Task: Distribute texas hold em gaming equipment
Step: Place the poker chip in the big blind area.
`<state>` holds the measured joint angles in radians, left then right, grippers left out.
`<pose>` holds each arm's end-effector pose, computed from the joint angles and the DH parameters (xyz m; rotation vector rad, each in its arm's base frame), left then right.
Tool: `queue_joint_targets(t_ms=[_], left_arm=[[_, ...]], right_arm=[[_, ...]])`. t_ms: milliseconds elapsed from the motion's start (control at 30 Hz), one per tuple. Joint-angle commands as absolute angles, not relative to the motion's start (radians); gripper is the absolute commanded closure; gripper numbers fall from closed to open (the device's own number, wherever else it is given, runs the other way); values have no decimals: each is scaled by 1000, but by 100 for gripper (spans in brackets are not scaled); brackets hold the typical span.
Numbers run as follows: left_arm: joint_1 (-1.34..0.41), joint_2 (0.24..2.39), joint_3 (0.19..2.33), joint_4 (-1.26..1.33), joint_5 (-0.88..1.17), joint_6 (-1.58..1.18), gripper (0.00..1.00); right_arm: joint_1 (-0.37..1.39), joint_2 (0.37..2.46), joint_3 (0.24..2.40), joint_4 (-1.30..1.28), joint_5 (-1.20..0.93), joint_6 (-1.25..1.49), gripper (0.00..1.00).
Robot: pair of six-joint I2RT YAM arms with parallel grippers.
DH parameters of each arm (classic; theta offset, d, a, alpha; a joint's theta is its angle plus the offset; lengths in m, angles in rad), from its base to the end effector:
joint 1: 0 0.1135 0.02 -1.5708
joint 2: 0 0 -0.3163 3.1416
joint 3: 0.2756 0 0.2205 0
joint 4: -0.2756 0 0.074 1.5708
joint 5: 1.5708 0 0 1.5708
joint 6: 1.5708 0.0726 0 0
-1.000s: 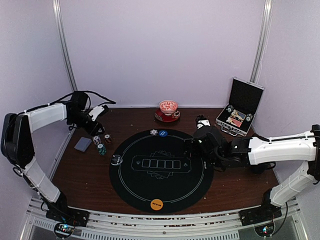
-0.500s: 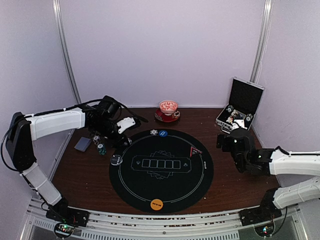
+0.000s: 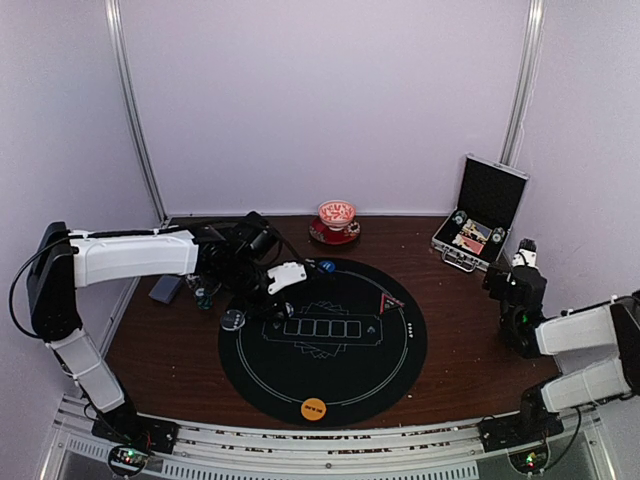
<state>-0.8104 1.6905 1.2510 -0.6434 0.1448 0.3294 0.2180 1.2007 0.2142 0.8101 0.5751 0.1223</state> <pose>0.2293 -0.2562 0.2627 1.4871 2.2309 -0.3478 0.2092 0.0059 0.2408 0.3342 1.6923 -0.2506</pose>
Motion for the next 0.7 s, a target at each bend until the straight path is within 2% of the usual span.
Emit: queue_joint_targets(t_ms=[0,100,367,467,567,667], left_arm=[[-825,1687,1229,-608,158,308,76],[-843,1694,1220,-604,168,310,76],[-918,1735,1219,-594,200,324,79],[-951,1757,1227,-594,204,323,78],[-988,1782,1238,-595,192,314,78],[-1029,1804,1249,-595,181,307,78]], right_arm=[[202,1391,282,1056,463,39,0],[199,1441,256,1199,451,20,0],[150,1500,207,1327,411,82,0],[144,1566,166,1482,436,77,0],[145,1547,195,1386,431,94,0],[141,1562,189,1425,428,81,0]])
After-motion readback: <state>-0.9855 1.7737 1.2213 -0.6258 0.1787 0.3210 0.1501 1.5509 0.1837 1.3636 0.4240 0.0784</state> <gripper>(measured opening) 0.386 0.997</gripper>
